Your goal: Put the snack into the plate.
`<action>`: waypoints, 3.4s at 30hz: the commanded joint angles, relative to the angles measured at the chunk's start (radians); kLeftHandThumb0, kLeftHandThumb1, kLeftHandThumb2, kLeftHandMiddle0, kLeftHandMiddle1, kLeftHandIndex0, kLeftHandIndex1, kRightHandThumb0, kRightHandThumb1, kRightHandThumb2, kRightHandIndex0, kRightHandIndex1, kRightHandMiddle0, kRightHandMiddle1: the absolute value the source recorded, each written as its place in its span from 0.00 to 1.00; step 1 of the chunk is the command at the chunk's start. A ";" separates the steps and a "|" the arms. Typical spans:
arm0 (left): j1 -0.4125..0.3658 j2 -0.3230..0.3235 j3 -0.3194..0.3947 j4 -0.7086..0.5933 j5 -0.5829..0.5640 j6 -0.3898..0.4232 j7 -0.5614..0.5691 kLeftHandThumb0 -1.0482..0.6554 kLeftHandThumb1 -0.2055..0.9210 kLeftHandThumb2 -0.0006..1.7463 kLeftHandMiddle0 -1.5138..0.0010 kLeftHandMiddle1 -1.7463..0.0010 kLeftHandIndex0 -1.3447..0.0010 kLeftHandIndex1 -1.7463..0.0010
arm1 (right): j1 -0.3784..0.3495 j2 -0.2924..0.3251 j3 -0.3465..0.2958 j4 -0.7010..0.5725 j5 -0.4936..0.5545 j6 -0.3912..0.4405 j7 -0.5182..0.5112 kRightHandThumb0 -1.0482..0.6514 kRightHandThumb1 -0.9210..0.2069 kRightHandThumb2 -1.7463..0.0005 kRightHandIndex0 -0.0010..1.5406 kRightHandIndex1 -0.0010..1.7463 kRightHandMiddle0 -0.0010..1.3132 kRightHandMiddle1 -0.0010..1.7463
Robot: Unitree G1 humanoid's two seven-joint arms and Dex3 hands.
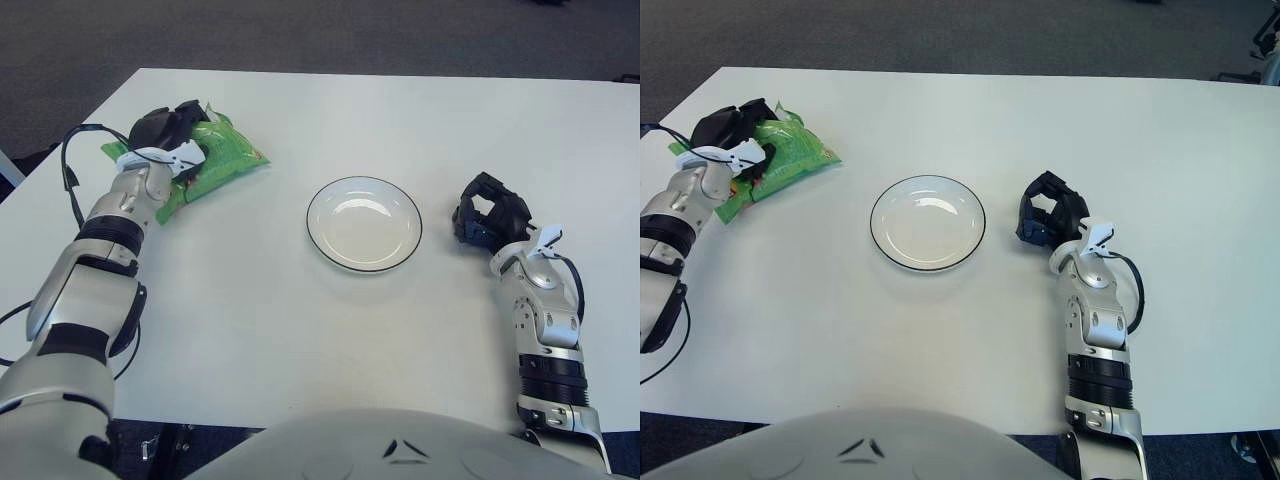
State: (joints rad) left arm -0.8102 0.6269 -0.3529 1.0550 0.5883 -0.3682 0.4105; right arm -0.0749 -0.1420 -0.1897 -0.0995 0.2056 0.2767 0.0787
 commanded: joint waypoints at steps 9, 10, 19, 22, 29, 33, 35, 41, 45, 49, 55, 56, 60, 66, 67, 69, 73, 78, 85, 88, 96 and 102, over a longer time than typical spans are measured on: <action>0.034 -0.020 -0.014 -0.092 0.065 -0.046 0.115 0.93 0.33 0.86 0.52 0.00 0.25 0.00 | 0.061 0.011 0.010 0.079 -0.003 0.031 0.012 0.34 0.53 0.25 0.83 1.00 0.46 1.00; 0.032 -0.018 -0.015 -0.088 0.071 -0.060 0.127 0.93 0.31 0.87 0.51 0.00 0.23 0.00 | 0.059 0.011 0.010 0.082 -0.003 0.029 0.013 0.34 0.53 0.25 0.83 1.00 0.46 1.00; 0.023 -0.011 0.020 -0.148 0.052 -0.117 0.112 0.94 0.28 0.90 0.48 0.00 0.21 0.00 | 0.053 0.014 0.005 0.099 0.003 0.016 0.016 0.34 0.53 0.25 0.83 1.00 0.46 1.00; 0.023 -0.013 0.026 -0.185 0.055 -0.102 0.102 0.95 0.27 0.91 0.48 0.00 0.19 0.00 | 0.051 0.014 0.004 0.106 0.004 0.012 0.016 0.34 0.53 0.25 0.83 1.00 0.46 1.00; 0.034 -0.012 0.040 -0.293 0.064 -0.099 0.083 0.95 0.25 0.92 0.47 0.00 0.17 0.00 | 0.046 0.011 0.003 0.121 0.009 0.002 0.025 0.34 0.53 0.25 0.83 1.00 0.46 1.00; 0.035 -0.006 0.046 -0.323 0.062 -0.128 0.061 0.96 0.23 0.94 0.45 0.00 0.15 0.00 | 0.045 0.009 0.003 0.124 0.008 0.001 0.028 0.34 0.53 0.25 0.83 1.00 0.46 1.00; 0.033 -0.004 0.048 -0.330 0.066 -0.134 0.057 0.96 0.23 0.94 0.45 0.00 0.14 0.00 | 0.045 0.008 0.004 0.124 0.007 0.002 0.028 0.34 0.53 0.25 0.83 1.00 0.46 1.00; 0.012 0.002 0.044 -0.351 0.103 -0.158 0.074 0.97 0.22 0.95 0.44 0.00 0.14 0.00 | 0.042 0.007 0.006 0.131 0.001 -0.004 0.027 0.34 0.53 0.25 0.83 1.00 0.46 1.00; 0.013 -0.004 0.051 -0.378 0.110 -0.159 0.066 0.97 0.21 0.95 0.44 0.00 0.15 0.00 | 0.040 0.004 0.006 0.139 0.001 -0.009 0.029 0.34 0.53 0.25 0.83 1.00 0.46 1.00; 0.020 -0.009 0.059 -0.458 0.108 -0.140 0.029 0.97 0.20 0.96 0.43 0.00 0.15 0.00 | 0.037 0.003 0.005 0.142 0.004 -0.005 0.029 0.34 0.53 0.25 0.83 1.00 0.46 1.00; 0.011 -0.015 0.064 -0.506 0.110 -0.144 0.003 0.98 0.19 0.97 0.42 0.00 0.15 0.00 | 0.034 0.001 0.002 0.151 0.008 -0.009 0.035 0.34 0.53 0.26 0.83 1.00 0.46 1.00; 0.008 -0.016 0.065 -0.511 0.110 -0.146 0.000 0.98 0.19 0.97 0.42 0.00 0.15 0.00 | 0.034 0.001 0.003 0.151 0.008 -0.010 0.035 0.34 0.53 0.26 0.83 1.00 0.46 1.00; -0.017 -0.027 0.057 -0.511 0.124 -0.166 0.003 0.98 0.18 0.98 0.42 0.00 0.15 0.00 | 0.031 -0.001 0.002 0.157 0.009 -0.013 0.037 0.34 0.52 0.26 0.83 1.00 0.46 1.00; -0.045 -0.044 0.051 -0.510 0.142 -0.193 0.001 0.99 0.18 0.98 0.41 0.00 0.15 0.00 | 0.028 -0.003 0.004 0.166 0.003 -0.018 0.037 0.34 0.52 0.26 0.83 1.00 0.46 1.00; -0.050 -0.048 0.051 -0.510 0.141 -0.197 -0.004 0.99 0.18 0.98 0.41 0.00 0.15 0.00 | 0.027 -0.003 0.004 0.169 0.004 -0.020 0.038 0.34 0.52 0.26 0.83 1.00 0.46 1.00; -0.058 -0.053 0.050 -0.511 0.141 -0.203 -0.012 0.98 0.18 0.98 0.42 0.00 0.16 0.00 | 0.026 -0.002 0.003 0.172 0.005 -0.022 0.039 0.34 0.52 0.26 0.83 1.00 0.45 1.00; -0.072 -0.087 0.052 -0.540 0.124 -0.197 -0.042 0.98 0.19 0.97 0.42 0.00 0.16 0.00 | 0.025 0.001 0.002 0.177 0.008 -0.030 0.038 0.34 0.52 0.26 0.83 1.00 0.45 1.00; -0.065 -0.107 0.069 -0.558 0.082 -0.200 -0.091 0.97 0.21 0.95 0.44 0.00 0.17 0.00 | 0.025 0.001 0.005 0.177 0.001 -0.033 0.033 0.34 0.52 0.26 0.83 1.00 0.45 1.00; -0.062 -0.108 0.076 -0.578 0.071 -0.203 -0.146 0.95 0.25 0.92 0.46 0.00 0.20 0.00 | 0.026 0.002 0.001 0.179 0.013 -0.037 0.044 0.34 0.52 0.26 0.83 1.00 0.45 1.00; -0.064 -0.107 0.077 -0.580 0.080 -0.203 -0.149 0.95 0.26 0.91 0.47 0.00 0.21 0.00 | 0.025 0.002 0.000 0.183 0.014 -0.042 0.048 0.34 0.51 0.26 0.83 1.00 0.45 1.00; -0.078 -0.121 0.079 -0.575 0.091 -0.206 -0.141 0.94 0.28 0.90 0.49 0.00 0.23 0.00 | 0.023 0.001 0.001 0.181 0.011 -0.037 0.046 0.34 0.51 0.27 0.83 1.00 0.45 1.00; -0.091 -0.150 0.076 -0.603 0.107 -0.178 -0.141 0.94 0.28 0.90 0.48 0.00 0.22 0.00 | 0.019 -0.004 0.003 0.191 0.003 -0.038 0.044 0.34 0.51 0.27 0.83 1.00 0.45 1.00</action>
State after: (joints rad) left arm -0.8616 0.4955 -0.2818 0.4787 0.6838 -0.5593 0.2665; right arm -0.1126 -0.1637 -0.1920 0.0125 0.2136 0.1959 0.1284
